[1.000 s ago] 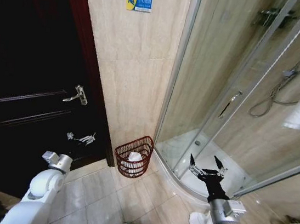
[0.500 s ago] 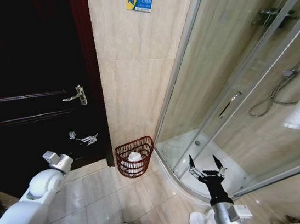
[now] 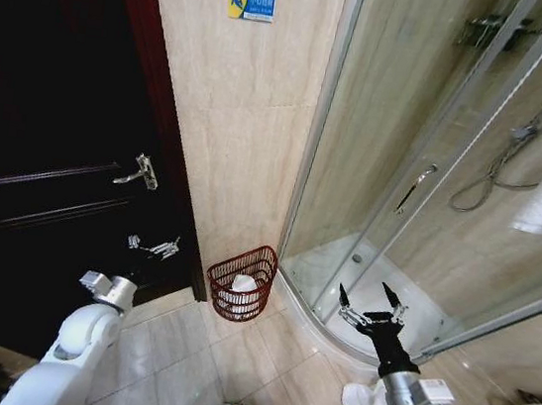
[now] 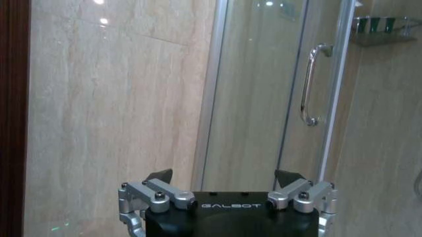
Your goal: Discard the used towel into the hamper.
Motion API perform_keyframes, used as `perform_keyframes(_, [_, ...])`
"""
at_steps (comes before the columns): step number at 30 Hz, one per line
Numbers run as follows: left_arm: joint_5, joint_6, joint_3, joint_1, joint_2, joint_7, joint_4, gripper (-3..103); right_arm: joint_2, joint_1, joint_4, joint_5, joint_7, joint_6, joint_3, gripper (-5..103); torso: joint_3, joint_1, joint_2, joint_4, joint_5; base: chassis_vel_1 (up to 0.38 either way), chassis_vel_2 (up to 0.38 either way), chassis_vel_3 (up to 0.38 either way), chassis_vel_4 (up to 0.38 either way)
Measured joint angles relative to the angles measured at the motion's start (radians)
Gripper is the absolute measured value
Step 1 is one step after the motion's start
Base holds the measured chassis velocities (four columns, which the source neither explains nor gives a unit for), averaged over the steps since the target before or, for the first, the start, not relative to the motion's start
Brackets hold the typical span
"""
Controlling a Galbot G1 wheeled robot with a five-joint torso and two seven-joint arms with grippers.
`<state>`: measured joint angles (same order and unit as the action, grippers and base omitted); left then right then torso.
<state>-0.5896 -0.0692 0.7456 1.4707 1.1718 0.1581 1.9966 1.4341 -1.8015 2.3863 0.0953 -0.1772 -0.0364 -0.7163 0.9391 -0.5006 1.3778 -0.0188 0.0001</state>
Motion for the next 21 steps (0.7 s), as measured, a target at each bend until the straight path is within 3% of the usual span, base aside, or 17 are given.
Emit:
perform_keyframes(9, [0.038, -0.03, -0.023, 0.01, 0.013, -0.004, -0.002, 100, 0.0, -0.002, 0.002, -0.008, 0.003, -0.009, -0.003, 100, 0.005, -0.004, 0.01, 0.0001, -0.0001, 0.0, 0.0, 0.0, 0.0])
perform_keyframes(21, [0.04, -0.044, -0.024, 0.011, 0.012, -0.008, -0.001, 100, 0.007, -0.005, 0.006, -0.013, 0.003, -0.01, -0.004, 100, 0.036, -0.031, 0.067, 0.0002, 0.0, 0.0, 0.0, 0.0, 0.0])
